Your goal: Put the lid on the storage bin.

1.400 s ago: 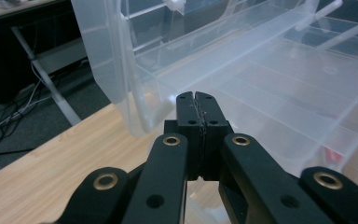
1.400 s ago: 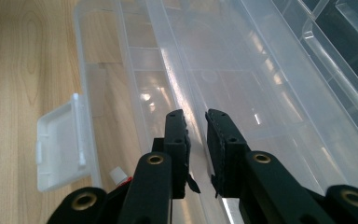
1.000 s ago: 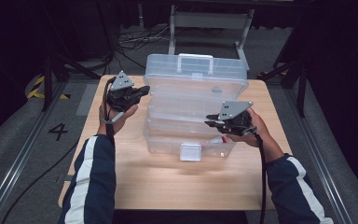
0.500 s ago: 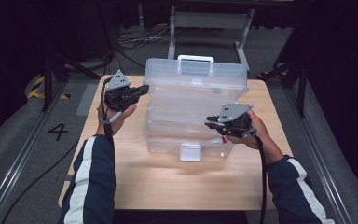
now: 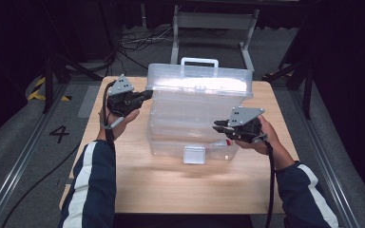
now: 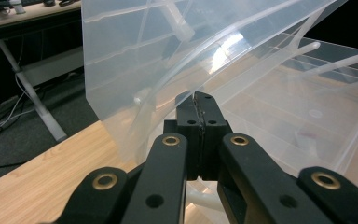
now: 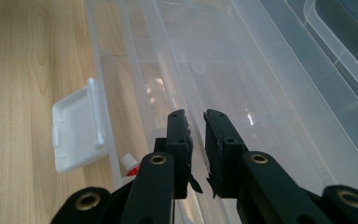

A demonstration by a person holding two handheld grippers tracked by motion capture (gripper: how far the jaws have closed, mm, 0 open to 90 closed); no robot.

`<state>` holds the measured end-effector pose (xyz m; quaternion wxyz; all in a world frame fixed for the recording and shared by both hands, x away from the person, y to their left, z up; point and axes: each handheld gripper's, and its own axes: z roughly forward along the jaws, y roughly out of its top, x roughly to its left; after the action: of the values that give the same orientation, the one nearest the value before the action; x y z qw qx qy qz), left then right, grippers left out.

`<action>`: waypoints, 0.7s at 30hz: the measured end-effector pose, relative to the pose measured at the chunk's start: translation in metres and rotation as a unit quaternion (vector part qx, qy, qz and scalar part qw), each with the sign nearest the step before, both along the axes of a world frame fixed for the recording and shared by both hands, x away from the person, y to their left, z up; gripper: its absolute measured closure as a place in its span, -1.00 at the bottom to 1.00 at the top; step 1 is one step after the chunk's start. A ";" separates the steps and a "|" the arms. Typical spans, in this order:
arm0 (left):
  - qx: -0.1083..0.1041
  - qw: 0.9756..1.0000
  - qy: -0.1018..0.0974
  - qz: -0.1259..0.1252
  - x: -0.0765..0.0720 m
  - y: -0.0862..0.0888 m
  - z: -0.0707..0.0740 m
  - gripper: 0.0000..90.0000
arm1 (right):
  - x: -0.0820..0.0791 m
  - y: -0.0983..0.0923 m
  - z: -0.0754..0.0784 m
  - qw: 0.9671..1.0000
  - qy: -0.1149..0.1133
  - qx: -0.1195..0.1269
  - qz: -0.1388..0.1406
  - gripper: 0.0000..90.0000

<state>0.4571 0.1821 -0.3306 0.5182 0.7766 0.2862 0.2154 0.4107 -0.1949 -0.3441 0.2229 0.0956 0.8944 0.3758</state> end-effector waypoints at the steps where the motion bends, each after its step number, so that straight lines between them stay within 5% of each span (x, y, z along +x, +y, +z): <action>1: 0.001 1.000 0.001 -0.001 -0.001 -0.001 0.000 1.00 | -0.001 -0.002 0.000 1.000 0.001 0.001 0.000 0.80; 21: 0.036 0.999 -0.004 -0.018 -0.009 -0.002 -0.005 1.00 | -0.014 -0.038 0.000 1.000 0.006 0.013 -0.026 0.84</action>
<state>0.4483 0.1796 -0.3353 0.4952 0.7986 0.2625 0.2194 0.3970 -0.2328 -0.3442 0.2262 0.1243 0.8878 0.3811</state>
